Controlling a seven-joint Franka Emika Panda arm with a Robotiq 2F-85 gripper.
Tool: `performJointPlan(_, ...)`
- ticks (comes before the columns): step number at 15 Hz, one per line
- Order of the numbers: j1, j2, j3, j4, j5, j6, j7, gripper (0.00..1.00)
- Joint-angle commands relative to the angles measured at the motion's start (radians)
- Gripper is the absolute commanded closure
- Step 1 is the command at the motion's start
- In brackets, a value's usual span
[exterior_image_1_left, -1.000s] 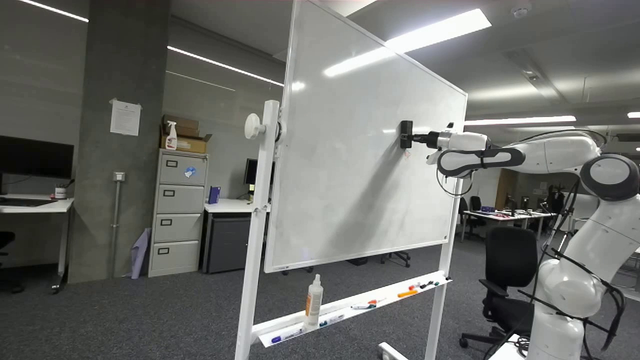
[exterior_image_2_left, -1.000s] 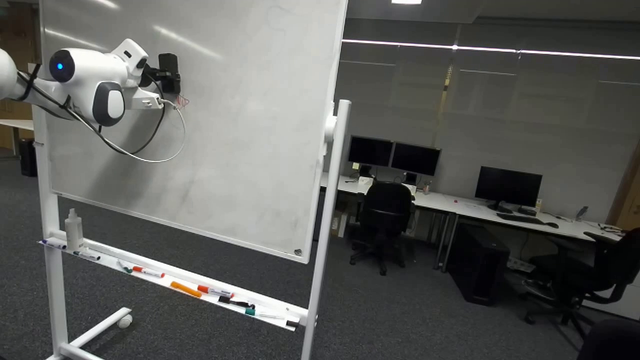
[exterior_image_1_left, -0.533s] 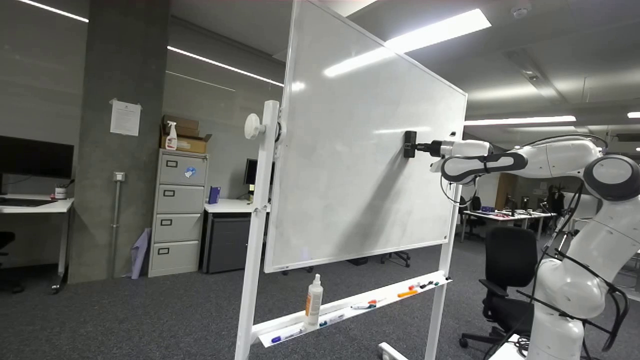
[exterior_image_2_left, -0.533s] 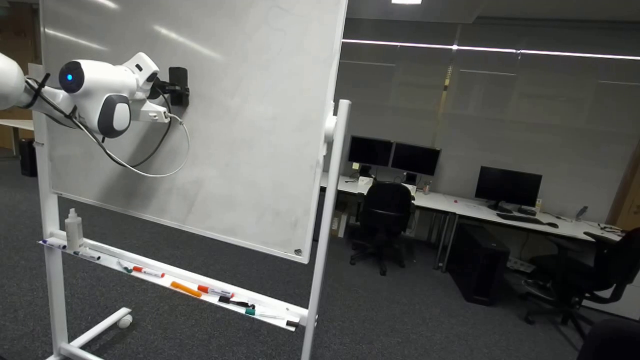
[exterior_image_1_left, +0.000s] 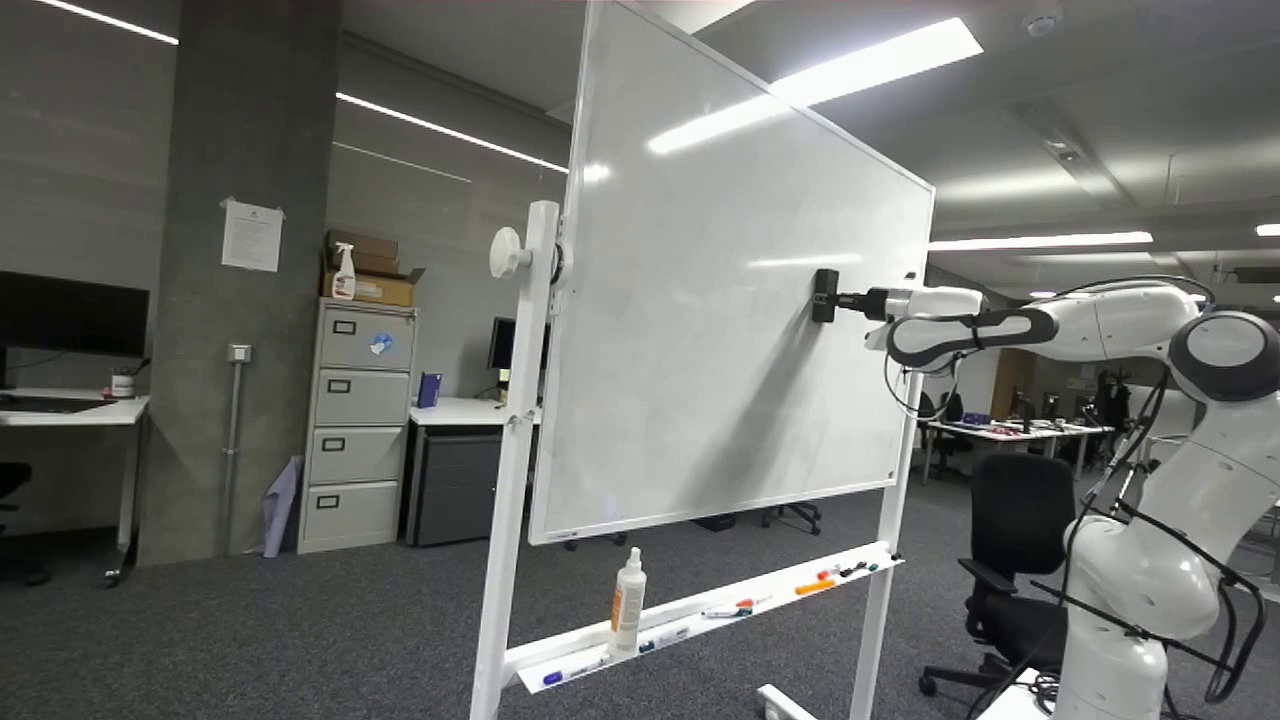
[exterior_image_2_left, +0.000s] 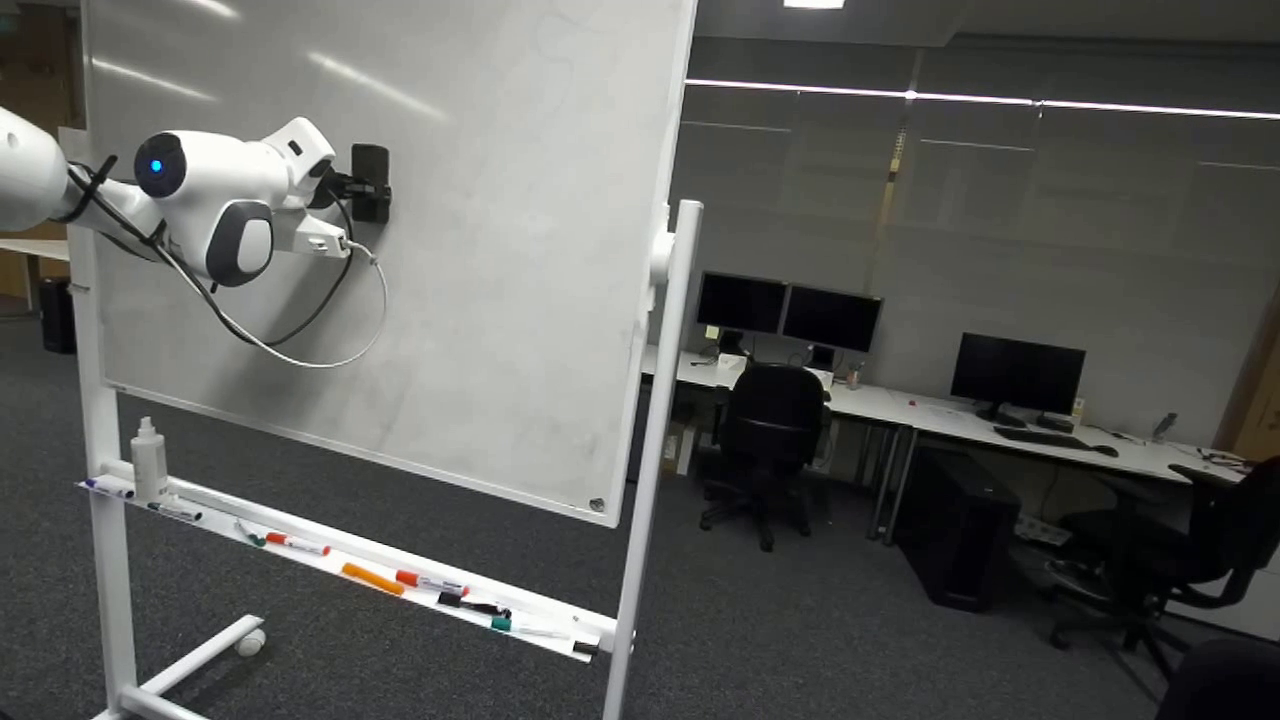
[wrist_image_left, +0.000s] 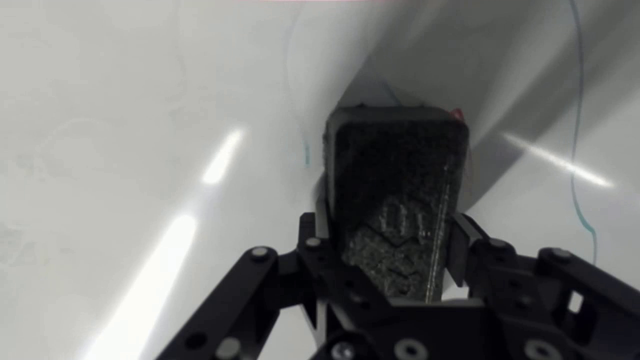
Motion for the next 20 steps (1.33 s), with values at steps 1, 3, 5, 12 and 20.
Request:
performJointPlan(1, -0.007, 0.083, -0.078, 0.061, 0.01, 0.0, -0.009, 0.69)
performJointPlan(3, -0.014, 0.092, -0.096, 0.07, 0.016, 0.0, -0.008, 0.69)
performJointPlan(5, -0.016, 0.1, -0.118, 0.077, 0.02, 0.0, -0.006, 0.69)
performJointPlan(12, -0.004, -0.011, -0.105, -0.003, 0.003, -0.001, 0.002, 0.44)
performJointPlan(20, 0.005, -0.021, -0.062, -0.023, -0.012, -0.002, -0.009, 0.69)
